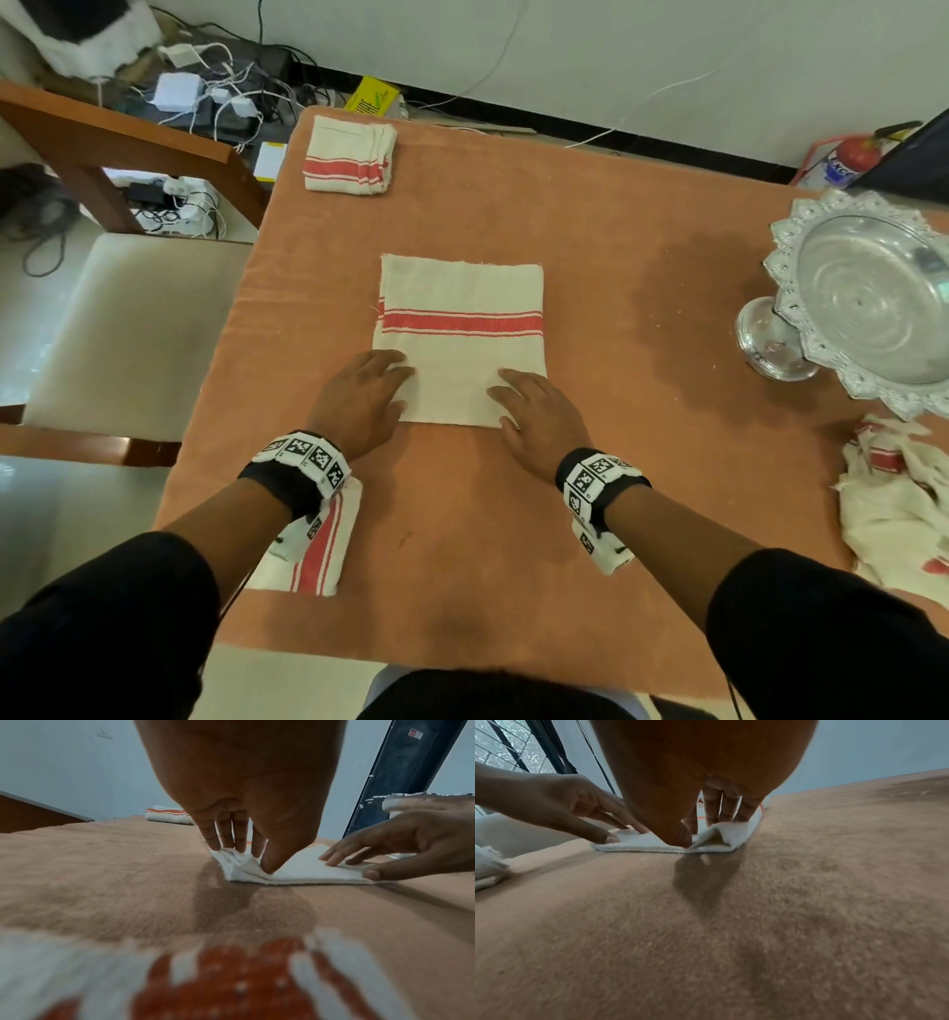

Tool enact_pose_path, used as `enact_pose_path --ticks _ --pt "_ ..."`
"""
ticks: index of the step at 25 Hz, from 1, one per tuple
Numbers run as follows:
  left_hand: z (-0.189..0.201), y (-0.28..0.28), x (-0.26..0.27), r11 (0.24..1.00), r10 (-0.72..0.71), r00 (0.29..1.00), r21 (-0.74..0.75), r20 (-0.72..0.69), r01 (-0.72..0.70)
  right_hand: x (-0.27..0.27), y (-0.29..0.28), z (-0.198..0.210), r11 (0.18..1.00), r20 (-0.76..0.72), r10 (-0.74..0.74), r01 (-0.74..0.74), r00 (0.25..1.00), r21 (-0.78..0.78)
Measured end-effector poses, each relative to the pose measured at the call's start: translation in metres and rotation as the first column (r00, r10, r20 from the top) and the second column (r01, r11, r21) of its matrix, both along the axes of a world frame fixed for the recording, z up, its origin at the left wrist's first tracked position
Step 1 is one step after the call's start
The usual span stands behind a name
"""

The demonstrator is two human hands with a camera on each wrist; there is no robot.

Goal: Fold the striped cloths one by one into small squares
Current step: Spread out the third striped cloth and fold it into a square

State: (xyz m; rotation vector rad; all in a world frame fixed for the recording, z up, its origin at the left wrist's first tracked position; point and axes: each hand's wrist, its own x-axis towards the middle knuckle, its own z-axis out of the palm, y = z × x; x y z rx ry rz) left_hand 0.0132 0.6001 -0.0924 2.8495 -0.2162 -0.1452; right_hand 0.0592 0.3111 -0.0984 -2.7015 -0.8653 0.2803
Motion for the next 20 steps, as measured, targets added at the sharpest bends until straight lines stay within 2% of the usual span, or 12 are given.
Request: enact_pose_path --ticks 3,6,12,16,20 --pt "0.006 -0.006 0.005 0.999 0.004 1.000 0.032 -0.008 -0.003 0.004 -0.001 0.001 1.000 -0.023 0.015 -0.014 1.000 0.014" --pt "0.013 -0.023 0.021 1.000 0.013 1.000 0.004 0.019 -0.013 0.023 0.014 0.007 0.999 -0.027 0.000 0.002 1.000 0.052" --pt "0.004 -0.050 0.072 1.000 0.018 0.998 -0.020 -0.063 -0.019 0.081 0.057 0.015 1.000 -0.016 0.012 -0.012 1.000 -0.025" --pt "0.000 -0.045 0.099 0.999 0.038 0.993 0.015 -0.110 -0.036 0.106 0.074 0.010 0.992 -0.003 0.002 -0.003 1.000 -0.129" --pt "-0.007 -0.024 0.104 0.999 0.045 0.995 0.003 -0.094 -0.045 0.119 0.063 -0.003 0.990 -0.038 -0.007 0.002 0.999 -0.139"
